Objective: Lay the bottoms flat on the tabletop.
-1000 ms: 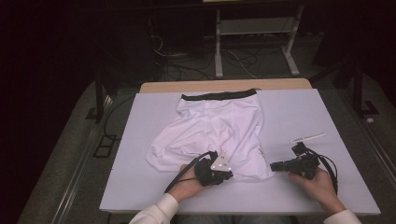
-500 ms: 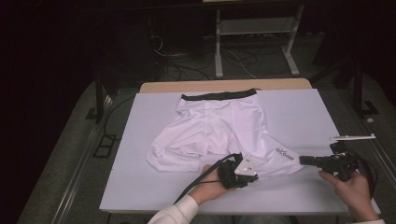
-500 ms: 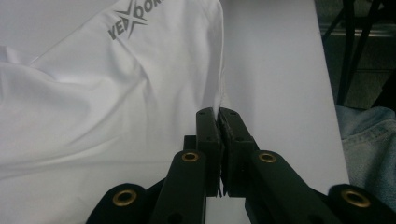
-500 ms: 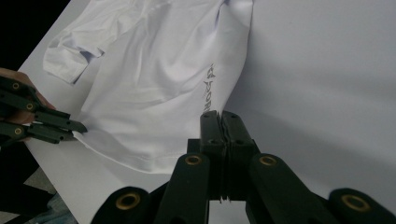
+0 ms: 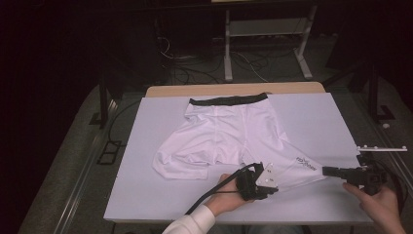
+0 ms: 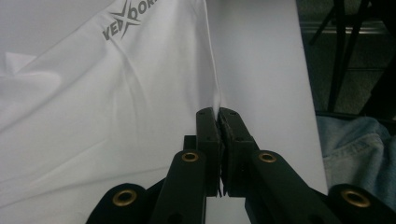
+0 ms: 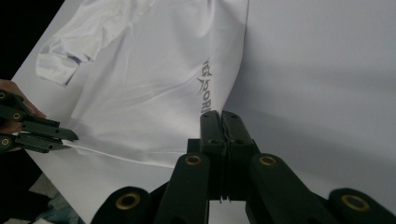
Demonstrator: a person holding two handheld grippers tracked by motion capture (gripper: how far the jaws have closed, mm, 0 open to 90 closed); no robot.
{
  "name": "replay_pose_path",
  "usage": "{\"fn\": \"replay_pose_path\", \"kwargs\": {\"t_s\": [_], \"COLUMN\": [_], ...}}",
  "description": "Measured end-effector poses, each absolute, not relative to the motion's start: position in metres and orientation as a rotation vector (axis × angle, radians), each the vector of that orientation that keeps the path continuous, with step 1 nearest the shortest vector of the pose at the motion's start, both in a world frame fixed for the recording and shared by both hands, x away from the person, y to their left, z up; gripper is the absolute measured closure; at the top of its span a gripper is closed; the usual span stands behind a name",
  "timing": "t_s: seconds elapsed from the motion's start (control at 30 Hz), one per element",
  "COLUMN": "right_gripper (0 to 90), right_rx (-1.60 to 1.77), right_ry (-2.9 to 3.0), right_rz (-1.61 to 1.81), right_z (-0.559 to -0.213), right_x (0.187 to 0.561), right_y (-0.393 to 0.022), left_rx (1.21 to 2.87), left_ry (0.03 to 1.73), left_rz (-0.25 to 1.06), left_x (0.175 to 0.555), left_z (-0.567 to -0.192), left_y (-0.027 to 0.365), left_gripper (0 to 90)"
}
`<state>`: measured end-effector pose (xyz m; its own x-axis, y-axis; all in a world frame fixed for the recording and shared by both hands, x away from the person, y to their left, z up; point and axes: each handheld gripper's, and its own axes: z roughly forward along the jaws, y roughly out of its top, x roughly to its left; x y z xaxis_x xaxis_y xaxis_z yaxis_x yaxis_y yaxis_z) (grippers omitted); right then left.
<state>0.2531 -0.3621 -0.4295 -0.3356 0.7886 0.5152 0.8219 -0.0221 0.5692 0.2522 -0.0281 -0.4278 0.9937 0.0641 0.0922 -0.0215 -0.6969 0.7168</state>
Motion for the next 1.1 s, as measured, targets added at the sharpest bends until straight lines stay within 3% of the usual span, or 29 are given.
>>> {"fn": "replay_pose_path", "kwargs": {"t_s": [0.6,0.9,1.1], "right_gripper": [87.1,63.8,56.0], "right_rx": [-1.726,-1.750,-1.750], "right_ry": [-2.143,-2.202,-2.252], "right_rz": [-1.147,-1.181,-1.243], "right_z": [-0.447,-0.439,-0.432], "right_x": [0.240,0.234,0.231], "right_y": [-0.353,-0.351,-0.348], "left_rx": [2.403,2.387,2.325], "left_ry": [-0.007,0.030,0.117], "left_rz": [0.017,-0.031,-0.033], "left_x": [0.240,0.240,0.246], "left_z": [-0.442,-0.437,-0.427], "left_y": [-0.018,-0.003,0.014], "left_gripper": [85.4,57.3,39.9]}}
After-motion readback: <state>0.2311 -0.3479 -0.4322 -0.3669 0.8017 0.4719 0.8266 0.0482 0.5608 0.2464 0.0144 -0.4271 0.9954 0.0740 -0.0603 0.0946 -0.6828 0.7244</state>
